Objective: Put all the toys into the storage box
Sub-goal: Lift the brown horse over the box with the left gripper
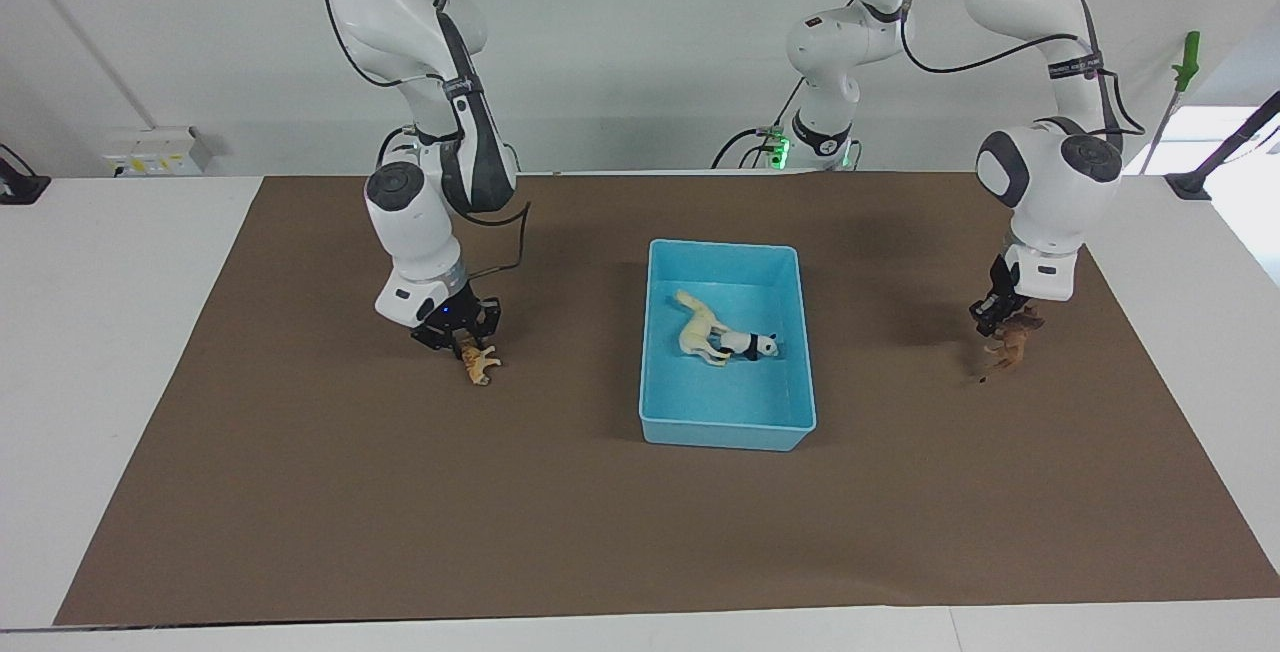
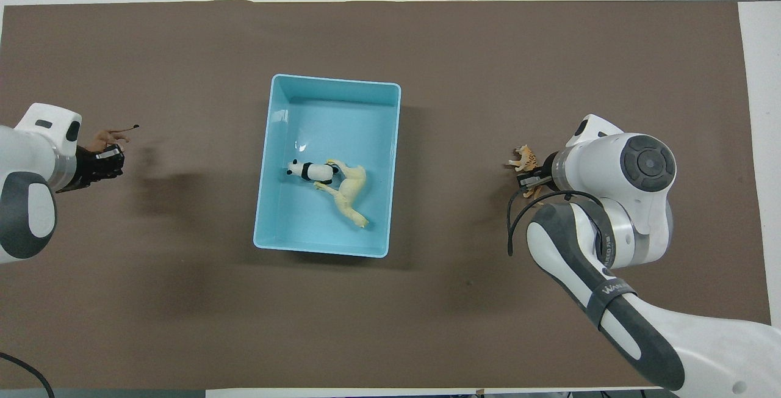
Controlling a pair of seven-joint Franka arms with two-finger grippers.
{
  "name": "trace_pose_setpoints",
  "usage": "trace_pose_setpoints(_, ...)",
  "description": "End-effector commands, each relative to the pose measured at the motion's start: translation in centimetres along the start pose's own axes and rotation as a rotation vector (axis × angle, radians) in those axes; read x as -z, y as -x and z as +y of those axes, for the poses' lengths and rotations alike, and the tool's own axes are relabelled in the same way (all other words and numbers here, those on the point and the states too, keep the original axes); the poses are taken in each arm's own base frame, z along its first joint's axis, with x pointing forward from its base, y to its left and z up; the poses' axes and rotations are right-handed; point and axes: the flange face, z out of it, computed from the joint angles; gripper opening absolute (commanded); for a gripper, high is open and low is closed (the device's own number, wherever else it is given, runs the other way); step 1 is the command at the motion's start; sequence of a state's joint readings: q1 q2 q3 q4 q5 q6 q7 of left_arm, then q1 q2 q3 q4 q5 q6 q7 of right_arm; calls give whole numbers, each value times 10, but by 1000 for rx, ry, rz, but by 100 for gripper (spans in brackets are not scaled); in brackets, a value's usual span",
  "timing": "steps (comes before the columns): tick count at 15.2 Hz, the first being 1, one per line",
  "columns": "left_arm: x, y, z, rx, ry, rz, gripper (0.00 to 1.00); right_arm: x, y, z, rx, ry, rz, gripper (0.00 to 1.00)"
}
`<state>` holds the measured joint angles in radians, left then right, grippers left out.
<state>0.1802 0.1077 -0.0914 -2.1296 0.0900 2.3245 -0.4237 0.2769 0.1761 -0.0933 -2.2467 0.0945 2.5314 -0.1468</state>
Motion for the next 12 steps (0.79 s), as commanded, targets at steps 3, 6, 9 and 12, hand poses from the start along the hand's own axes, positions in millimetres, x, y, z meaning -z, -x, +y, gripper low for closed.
trace_pose_setpoints(3,96,14,103,209,75,-100,0,78,-46,11,-97,-28,-21,3)
trace_pose_setpoints(6,120,68,190,346,145,-130,0,139,-85,0,-201,-41,-27,3)
trace_pose_setpoints(9,113,124,248,370,194,-111,0,180,-104,-32,-317,-129,-17,3)
trace_pose_setpoints(12,80,173,276,329,224,-99,0,181,-111,-110,-407,-148,-11,3)
